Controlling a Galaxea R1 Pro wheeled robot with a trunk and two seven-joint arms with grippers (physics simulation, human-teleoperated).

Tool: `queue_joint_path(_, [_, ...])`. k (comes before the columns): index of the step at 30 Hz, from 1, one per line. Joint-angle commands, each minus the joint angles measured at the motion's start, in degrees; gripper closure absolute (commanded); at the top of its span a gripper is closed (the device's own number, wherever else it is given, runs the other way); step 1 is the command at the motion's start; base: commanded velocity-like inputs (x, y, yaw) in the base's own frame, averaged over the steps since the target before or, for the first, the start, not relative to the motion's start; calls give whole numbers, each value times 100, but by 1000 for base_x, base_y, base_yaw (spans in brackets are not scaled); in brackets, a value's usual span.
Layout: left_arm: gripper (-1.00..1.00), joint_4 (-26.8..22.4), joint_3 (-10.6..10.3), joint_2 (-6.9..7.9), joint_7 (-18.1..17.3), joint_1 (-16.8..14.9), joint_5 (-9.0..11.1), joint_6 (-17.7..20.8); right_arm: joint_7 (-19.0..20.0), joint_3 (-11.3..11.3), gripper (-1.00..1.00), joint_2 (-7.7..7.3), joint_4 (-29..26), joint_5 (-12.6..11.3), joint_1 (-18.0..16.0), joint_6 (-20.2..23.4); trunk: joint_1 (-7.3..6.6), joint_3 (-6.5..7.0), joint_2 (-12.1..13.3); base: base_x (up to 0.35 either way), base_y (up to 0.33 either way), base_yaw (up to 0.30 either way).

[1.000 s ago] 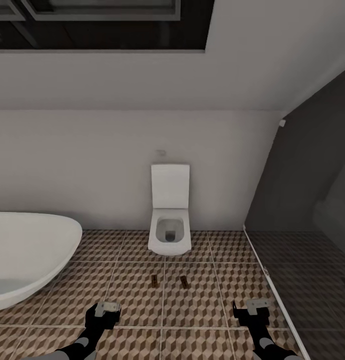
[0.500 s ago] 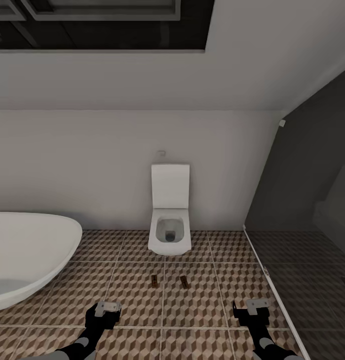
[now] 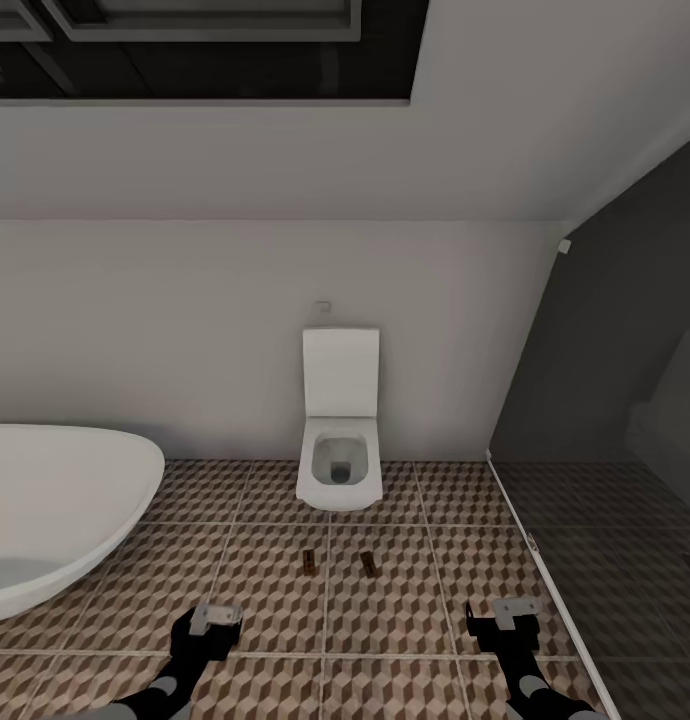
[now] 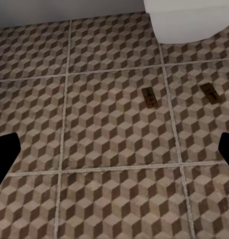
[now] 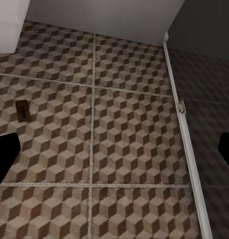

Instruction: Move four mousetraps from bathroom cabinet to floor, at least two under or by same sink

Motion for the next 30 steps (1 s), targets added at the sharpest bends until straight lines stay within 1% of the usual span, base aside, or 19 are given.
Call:
queue_joint_path(1, [-100, 22, -50, -1, 11, -1, 36, -35, -17, 50, -100, 0, 1, -42, -4, -11, 3, -12, -12, 0, 0, 0])
queue_joint_path(6, [-100, 22, -50, 38, 15, 63, 38, -35, -17, 50, -100, 1, 1, -43, -4, -5, 3, -12, -12, 0, 0, 0])
queue_joint_path(9, [-100, 23, -46, 85, 27, 144, 40, -35, -17, 50, -100, 4, 1, -45, -4, 1, 3, -12, -12, 0, 0, 0])
queue_joint_path(12, [-100, 31, -43, 196, 41, 304, 43, -34, -17, 50, -100, 1, 2, -46, 11, 9, 3, -12, -12, 0, 0, 0])
queue_joint_path(16, [-100, 36, -44, 345, 47, 460, 44, -34, -17, 50, -100, -5, 5, -47, 129, 17, 3, -12, -12, 0, 0, 0])
queue_joint_path(17, [-100, 37, -43, 413, 49, 518, 45, -34, -17, 50, -100, -7, 5, -47, 200, 20, 3, -12, -12, 0, 0, 0])
queue_joint_path(22, [-100, 39, -42, 582, 58, 641, 45, -34, -17, 50, -100, -11, 9, -47, 456, 28, 3, -12, -12, 0, 0, 0])
queue_joint_path(23, [-100, 39, -42, 617, 61, 663, 45, -33, -17, 50, -100, -14, 9, -47, 529, 29, 3, -12, -12, 0, 0, 0])
queue_joint_path(24, [-100, 39, -42, 684, 64, 708, 45, -33, -17, 50, -100, -24, 10, -47, 687, 29, 3, -12, -12, 0, 0, 0])
queue_joint_path(27, [-100, 39, -42, 772, 66, 779, 45, -32, -13, 50, -100, -40, 10, -47, 931, 26, 3, -12, -12, 0, 0, 0])
queue_joint_path(30, [-100, 39, -42, 825, 68, 856, 45, -29, 3, 49, -100, -51, 10, -47, 1166, 25, 3, -12, -12, 0, 0, 0])
